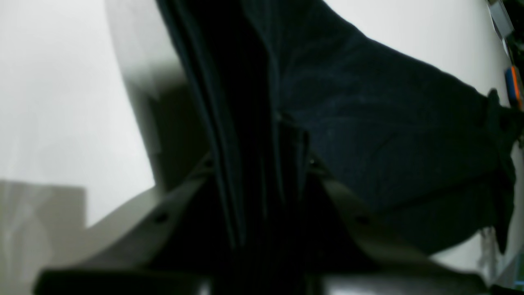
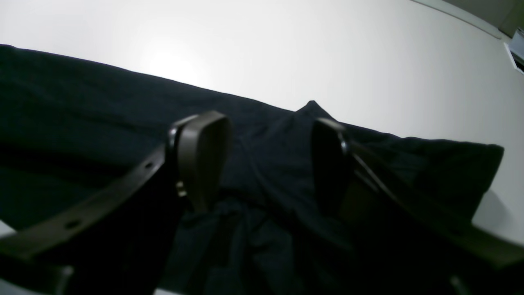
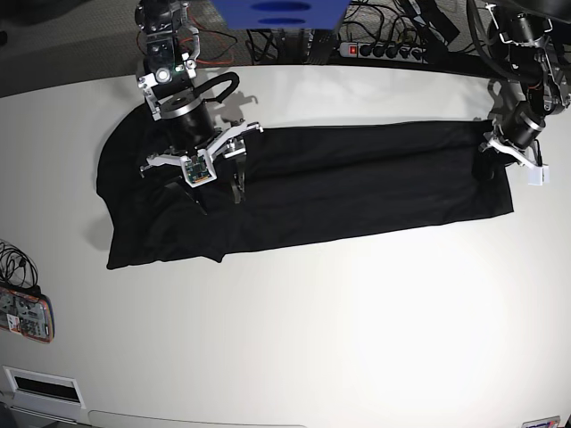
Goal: Fold the T-shirt properly
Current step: 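Lift the strip end with the left gripper and fold it toward the right gripper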
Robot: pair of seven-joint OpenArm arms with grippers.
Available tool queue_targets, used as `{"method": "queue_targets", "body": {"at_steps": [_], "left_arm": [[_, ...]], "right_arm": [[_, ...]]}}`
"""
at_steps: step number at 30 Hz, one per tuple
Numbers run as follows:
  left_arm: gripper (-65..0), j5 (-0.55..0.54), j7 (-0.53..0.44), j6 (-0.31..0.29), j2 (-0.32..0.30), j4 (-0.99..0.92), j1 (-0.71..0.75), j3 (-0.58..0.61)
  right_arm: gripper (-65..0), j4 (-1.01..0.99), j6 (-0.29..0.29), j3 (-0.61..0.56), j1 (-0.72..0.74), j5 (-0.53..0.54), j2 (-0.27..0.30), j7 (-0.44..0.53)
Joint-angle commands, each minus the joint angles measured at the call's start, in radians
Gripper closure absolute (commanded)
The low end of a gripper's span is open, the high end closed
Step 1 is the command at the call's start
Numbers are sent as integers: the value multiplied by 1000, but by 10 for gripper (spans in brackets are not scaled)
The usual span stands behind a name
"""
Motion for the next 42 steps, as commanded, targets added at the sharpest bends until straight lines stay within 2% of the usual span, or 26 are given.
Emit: {"method": "queue_targets", "body": {"at_steps": [1, 5, 9, 11, 22, 27, 36, 42], "left_arm": [[0, 16, -24, 6, -45, 7, -2, -7], [0, 132, -67, 6, -51, 11, -7, -7], [0, 180, -90, 6, -51, 14, -7, -7], [0, 188, -90, 6, -51, 21, -7, -8], [0, 183, -83, 6, -51, 84, -7, -225], [0, 180, -57, 6, -43, 138, -8, -223], [0, 189, 118, 6, 145, 515, -8, -214], [0, 188, 161, 6, 256, 630, -10, -208]], "right_arm": [[-333, 21, 1, 0, 2, 4, -2, 32], [-333, 22, 1, 0, 0, 6, -2, 32], [-333, 22, 1, 0, -32, 6, -2, 29], [-333, 22, 1, 0, -41, 4, -2, 31], [-333, 22, 1, 0, -40, 4, -2, 31], [-333, 22, 1, 0, -40, 4, -2, 31], [-333, 22, 1, -2, -38, 4, -2, 31], [-333, 22, 1, 0, -38, 4, -2, 31]]}}
